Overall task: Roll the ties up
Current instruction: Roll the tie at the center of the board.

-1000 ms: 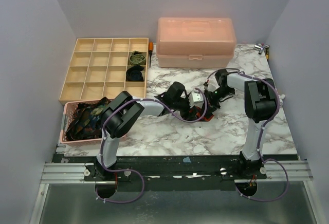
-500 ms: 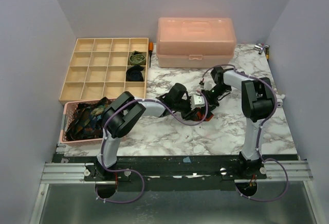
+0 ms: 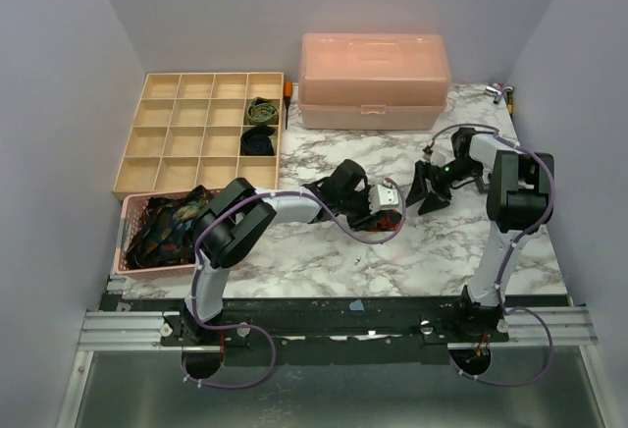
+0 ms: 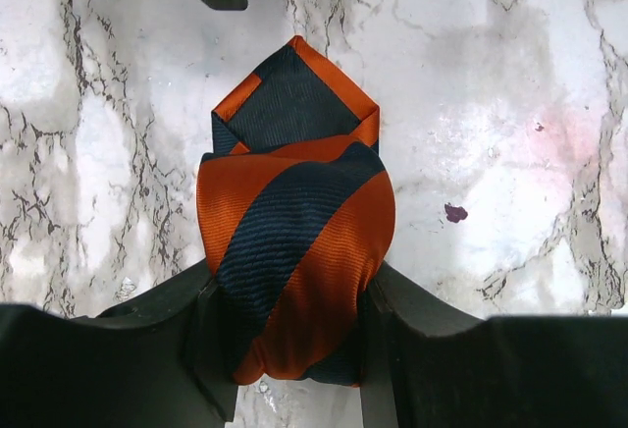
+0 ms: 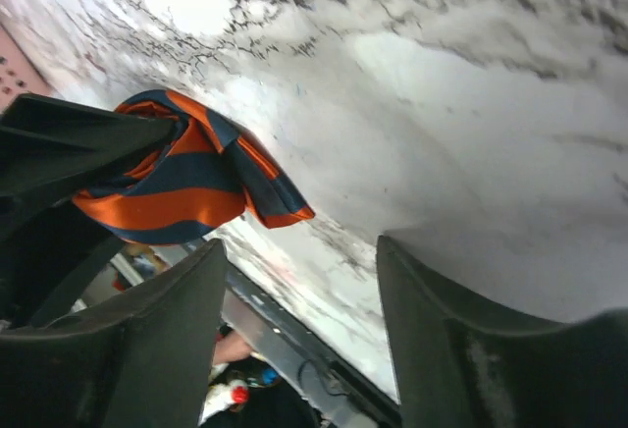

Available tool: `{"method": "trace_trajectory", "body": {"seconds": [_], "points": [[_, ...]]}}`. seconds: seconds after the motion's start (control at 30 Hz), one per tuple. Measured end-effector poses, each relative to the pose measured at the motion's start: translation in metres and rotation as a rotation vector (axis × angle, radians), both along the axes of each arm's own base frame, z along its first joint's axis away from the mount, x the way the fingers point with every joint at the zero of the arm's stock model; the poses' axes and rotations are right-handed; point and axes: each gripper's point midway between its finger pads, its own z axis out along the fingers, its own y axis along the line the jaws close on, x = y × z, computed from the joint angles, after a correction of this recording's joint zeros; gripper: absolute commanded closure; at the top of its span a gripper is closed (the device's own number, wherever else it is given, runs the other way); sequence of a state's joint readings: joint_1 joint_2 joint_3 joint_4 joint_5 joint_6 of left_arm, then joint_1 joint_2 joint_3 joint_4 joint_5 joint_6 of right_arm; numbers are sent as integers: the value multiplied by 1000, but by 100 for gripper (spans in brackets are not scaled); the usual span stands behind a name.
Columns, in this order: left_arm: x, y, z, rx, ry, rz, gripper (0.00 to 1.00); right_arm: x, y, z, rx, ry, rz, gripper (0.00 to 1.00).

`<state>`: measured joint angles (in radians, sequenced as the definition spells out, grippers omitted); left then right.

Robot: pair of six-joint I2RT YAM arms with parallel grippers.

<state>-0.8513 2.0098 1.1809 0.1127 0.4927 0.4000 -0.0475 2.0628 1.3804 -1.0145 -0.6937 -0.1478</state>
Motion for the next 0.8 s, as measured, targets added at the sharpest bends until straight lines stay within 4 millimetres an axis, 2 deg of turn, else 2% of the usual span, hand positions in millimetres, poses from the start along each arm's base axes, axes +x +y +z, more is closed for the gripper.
{"method": "trace_trajectory", "body": {"seconds": [0.07,0.13,0.2,0.5,0.6,0.73,0.8], "points": [[0,0,0,11,5,-3,95,-2,-6,2,19,10,-47,16],[0,-1,0,19,10,-5,94,-6,0,6,53,24,-71,5],[0,-1,0,27,15,-7,95,-9,9,8,83,39,-85,1],[0,-1,0,34,17,-10,94,-26,47,13,273,126,-135,10],[0,-1,0,35,18,-10,94,-23,54,15,310,102,-125,14],[0,-1,0,34,18,-10,94,-18,59,21,332,23,-89,24],[0,-1,0,35,19,-10,94,-19,62,26,341,-10,-63,24]]}}
